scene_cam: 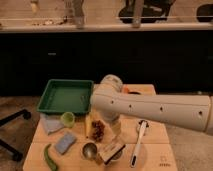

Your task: Wipe purple bowl with towel

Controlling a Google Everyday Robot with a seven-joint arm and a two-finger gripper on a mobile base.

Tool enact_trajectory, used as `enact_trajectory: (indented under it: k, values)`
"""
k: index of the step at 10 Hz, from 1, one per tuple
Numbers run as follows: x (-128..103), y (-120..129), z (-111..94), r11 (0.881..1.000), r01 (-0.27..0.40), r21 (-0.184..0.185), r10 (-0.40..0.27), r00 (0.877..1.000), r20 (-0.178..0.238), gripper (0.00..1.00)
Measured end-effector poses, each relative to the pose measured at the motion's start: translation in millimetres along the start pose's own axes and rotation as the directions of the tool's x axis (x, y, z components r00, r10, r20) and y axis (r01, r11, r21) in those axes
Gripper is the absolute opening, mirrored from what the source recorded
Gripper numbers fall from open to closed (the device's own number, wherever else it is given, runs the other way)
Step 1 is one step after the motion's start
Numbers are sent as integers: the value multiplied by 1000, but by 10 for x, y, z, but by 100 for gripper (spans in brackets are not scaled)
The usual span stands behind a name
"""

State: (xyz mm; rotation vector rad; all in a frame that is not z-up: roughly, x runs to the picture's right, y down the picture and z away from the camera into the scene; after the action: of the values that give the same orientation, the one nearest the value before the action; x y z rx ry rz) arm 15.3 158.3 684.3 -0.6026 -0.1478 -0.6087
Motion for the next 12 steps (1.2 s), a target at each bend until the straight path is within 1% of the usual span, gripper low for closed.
enact_trajectory:
  k: [1,2,3,5,7,8,10,12]
  values:
    - [-50,-63,-22,1000,12,-1,-12,1000,0,80]
    - [-186,-211,-44,999,35,1,-35,999,4,80]
    - [-270,-287,-35,999,48,-3,-48,999,8,80]
    - [-446,-457,23,996,86,-15,-86,996,18,80]
    - [-540,-562,88,992,124,-27,-123,992,27,80]
    - [-610,-634,118,989,147,-28,-146,988,39,80]
    - [-618,-690,150,987,159,-25,-157,986,57,80]
    - [-631,-696,150,986,162,-26,-160,985,59,80]
